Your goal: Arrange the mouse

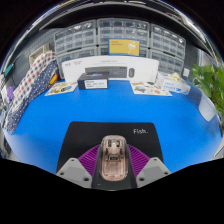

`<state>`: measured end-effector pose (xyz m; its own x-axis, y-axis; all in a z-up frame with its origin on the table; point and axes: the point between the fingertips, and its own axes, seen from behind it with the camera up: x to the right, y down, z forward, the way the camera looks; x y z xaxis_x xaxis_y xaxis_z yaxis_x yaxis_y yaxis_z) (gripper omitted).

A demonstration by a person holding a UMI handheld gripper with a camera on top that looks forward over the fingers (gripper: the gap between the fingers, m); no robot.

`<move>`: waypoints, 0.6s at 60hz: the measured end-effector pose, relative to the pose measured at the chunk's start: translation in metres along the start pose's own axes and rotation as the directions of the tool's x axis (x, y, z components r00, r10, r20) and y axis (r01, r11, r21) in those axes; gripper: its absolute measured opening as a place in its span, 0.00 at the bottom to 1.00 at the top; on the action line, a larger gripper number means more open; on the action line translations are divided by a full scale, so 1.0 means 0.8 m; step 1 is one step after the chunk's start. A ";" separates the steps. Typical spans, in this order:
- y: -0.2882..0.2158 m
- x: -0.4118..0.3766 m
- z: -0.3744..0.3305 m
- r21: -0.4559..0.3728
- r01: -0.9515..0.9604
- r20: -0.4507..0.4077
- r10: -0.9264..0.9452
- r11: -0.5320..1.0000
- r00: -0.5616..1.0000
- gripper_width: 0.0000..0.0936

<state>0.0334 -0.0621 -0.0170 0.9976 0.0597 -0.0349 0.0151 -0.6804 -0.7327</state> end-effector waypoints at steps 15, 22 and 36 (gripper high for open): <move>-0.020 0.004 -0.038 0.008 -0.039 -0.027 0.039 0.999 0.999 0.88; -0.047 -0.001 -0.090 0.052 -0.038 -0.018 0.039 0.998 0.999 0.88; -0.073 -0.008 -0.209 0.139 0.007 -0.019 -0.005 0.990 1.000 0.89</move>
<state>0.0375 -0.1446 0.1399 0.9986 0.0487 -0.0184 0.0128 -0.5717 -0.8204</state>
